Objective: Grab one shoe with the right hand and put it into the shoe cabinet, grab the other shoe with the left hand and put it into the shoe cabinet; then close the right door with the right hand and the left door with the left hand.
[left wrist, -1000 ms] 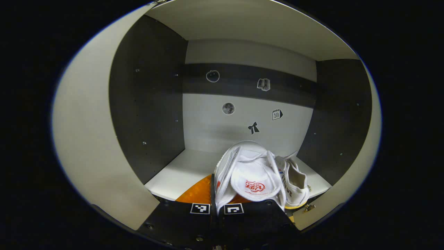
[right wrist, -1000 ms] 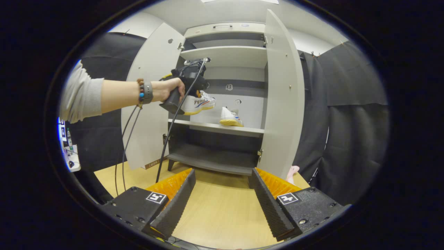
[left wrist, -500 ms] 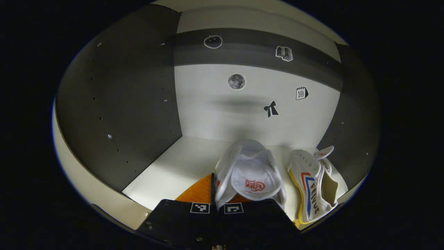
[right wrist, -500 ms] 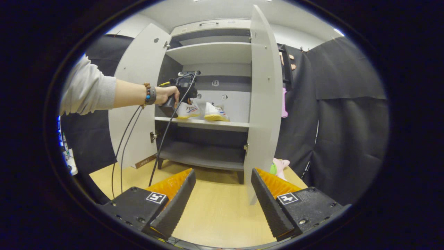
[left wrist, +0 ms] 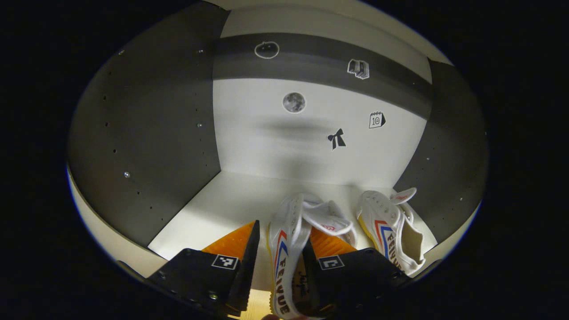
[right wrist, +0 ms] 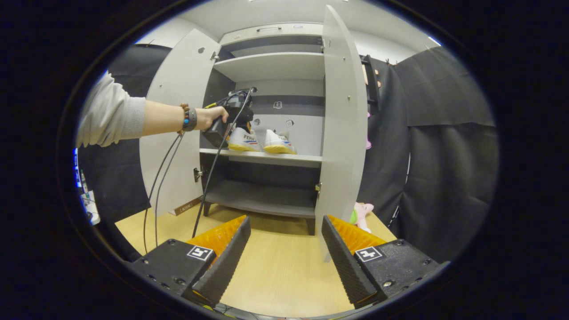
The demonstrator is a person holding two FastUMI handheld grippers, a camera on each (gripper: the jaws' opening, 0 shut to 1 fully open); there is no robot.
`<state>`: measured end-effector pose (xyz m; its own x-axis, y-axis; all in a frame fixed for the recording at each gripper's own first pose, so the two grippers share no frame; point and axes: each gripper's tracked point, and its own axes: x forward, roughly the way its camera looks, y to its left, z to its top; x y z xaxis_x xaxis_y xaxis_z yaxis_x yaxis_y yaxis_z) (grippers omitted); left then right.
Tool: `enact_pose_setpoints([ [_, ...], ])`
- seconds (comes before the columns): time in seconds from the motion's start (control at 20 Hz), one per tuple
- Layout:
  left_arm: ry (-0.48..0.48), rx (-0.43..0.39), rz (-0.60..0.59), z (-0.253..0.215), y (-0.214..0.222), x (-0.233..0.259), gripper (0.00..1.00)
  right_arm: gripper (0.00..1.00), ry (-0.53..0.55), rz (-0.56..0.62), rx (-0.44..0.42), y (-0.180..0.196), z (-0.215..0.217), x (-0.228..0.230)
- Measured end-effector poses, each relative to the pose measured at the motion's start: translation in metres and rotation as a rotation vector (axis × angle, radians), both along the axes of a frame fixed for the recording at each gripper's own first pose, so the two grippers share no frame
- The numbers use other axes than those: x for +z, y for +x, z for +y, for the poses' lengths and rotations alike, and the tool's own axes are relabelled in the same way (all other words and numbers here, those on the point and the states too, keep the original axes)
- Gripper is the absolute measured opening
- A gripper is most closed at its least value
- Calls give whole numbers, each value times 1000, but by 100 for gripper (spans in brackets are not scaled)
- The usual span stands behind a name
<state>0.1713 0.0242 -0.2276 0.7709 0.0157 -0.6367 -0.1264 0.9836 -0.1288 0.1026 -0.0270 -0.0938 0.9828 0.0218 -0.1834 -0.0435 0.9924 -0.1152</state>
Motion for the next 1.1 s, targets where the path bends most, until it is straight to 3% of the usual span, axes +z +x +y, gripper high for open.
enact_pose_setpoints([
  [0.1,1,-14,-51,3,-11,13,58,100,0,-11,10,-1,6,4],
  [0.2,9,-35,-118,3,-24,31,58,100,1,-21,25,-2,12,8],
  [0.35,98,-44,-273,17,-49,73,58,100,3,-37,43,-7,19,16],
  [0.65,107,-97,-552,-4,-177,140,64,100,15,-104,67,-25,22,56],
  [0.7,111,-101,-578,-9,-201,143,65,100,15,-112,70,-29,19,63],
  [0.8,92,-113,-601,-20,-253,144,78,100,10,-134,56,-37,9,78],
  [0.85,61,-124,-601,-27,-276,140,76,100,12,-145,48,-41,3,86],
  [0.9,24,-141,-590,-37,-299,134,91,100,15,-154,34,-45,-5,92],
  [1.0,-8,-152,-587,-45,-337,125,91,100,20,-174,7,-49,-21,107],
  [1.1,20,-129,-605,-42,-369,122,91,100,14,-195,-34,-48,-43,124],
])
